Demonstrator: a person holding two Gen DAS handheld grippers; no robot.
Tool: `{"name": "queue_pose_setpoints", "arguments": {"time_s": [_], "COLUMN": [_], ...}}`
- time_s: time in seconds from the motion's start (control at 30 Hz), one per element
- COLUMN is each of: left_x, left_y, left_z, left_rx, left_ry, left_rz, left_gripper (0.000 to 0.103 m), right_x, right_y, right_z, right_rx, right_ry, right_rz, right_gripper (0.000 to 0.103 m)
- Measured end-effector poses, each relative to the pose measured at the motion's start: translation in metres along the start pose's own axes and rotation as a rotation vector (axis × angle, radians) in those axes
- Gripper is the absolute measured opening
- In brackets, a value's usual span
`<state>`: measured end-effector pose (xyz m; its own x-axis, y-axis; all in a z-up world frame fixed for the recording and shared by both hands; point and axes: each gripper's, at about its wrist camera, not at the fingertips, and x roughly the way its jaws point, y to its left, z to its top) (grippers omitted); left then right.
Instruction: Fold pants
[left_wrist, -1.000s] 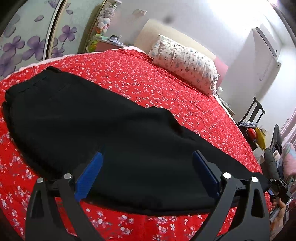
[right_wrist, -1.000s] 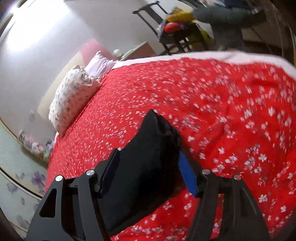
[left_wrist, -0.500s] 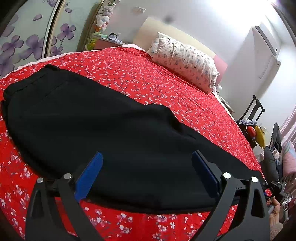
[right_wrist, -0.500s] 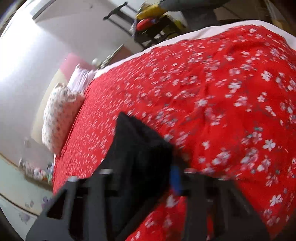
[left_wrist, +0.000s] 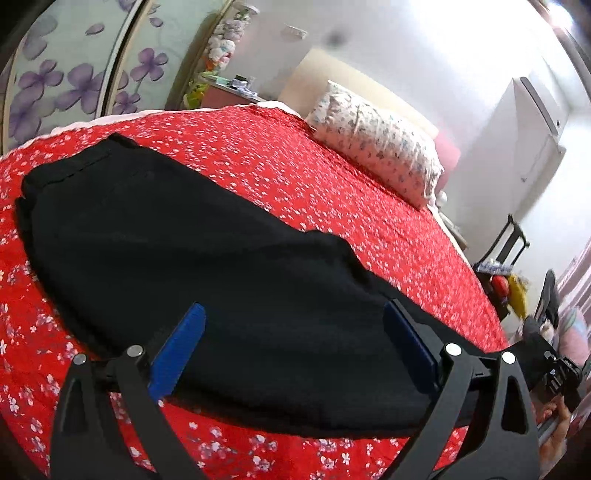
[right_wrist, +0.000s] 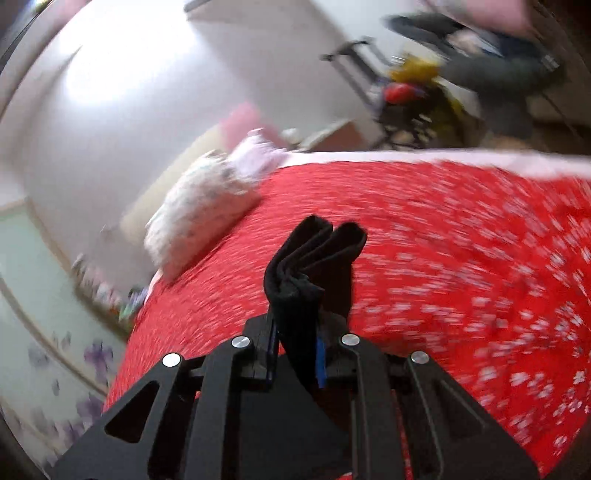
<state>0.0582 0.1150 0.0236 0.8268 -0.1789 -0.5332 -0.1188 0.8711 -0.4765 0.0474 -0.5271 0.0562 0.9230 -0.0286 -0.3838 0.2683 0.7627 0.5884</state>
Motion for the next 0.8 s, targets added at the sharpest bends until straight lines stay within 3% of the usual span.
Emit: {"name": "queue_pose_setpoints", "arguments": {"time_s": [0.13, 0.27, 0.47, 0.63, 0.7, 0.8], "left_x": [-0.004, -0.006, -0.010, -0.014, -0.016, -0.020], "left_y": [0.008, 0.014, 0.025, 0.033, 0.038, 0.043], "left_z": [0.005, 0.007, 0.010, 0.013, 0.016, 0.018], "left_rx": [-0.035, -0.058, -0.118, -0.138, -0.145, -0.158], "left_ry": [-0.010, -0.020, -0.022, -0.024, -0.027, -0.037], "left_rz": [0.000, 0.009, 0.000, -0.009, -0.012, -0.012], "left_gripper": [0.097, 0.097, 0.097, 0.098, 0.098, 0.098], "right_x": [0.015, 0.043, 0.082, 0.095, 0.097, 0.094], "right_y": [0.075, 0.146, 0.231, 0.252, 0.252, 0.258], "right_z": [-0.021, -0.063, -0.160, -0.233, -0.247, -0.240], "right_rx": [-0.130, -0.253, -0.404, -0.511, -0.534, -0.492], "right_ry": [0.073, 0.190, 0.410, 0.582, 0.606, 0.584], "right_rz": [0.084, 0.142, 0.224, 0.193, 0.172, 0.186], "right_gripper": [0.016, 0.016, 0.016, 0.016, 0.016, 0.016]}}
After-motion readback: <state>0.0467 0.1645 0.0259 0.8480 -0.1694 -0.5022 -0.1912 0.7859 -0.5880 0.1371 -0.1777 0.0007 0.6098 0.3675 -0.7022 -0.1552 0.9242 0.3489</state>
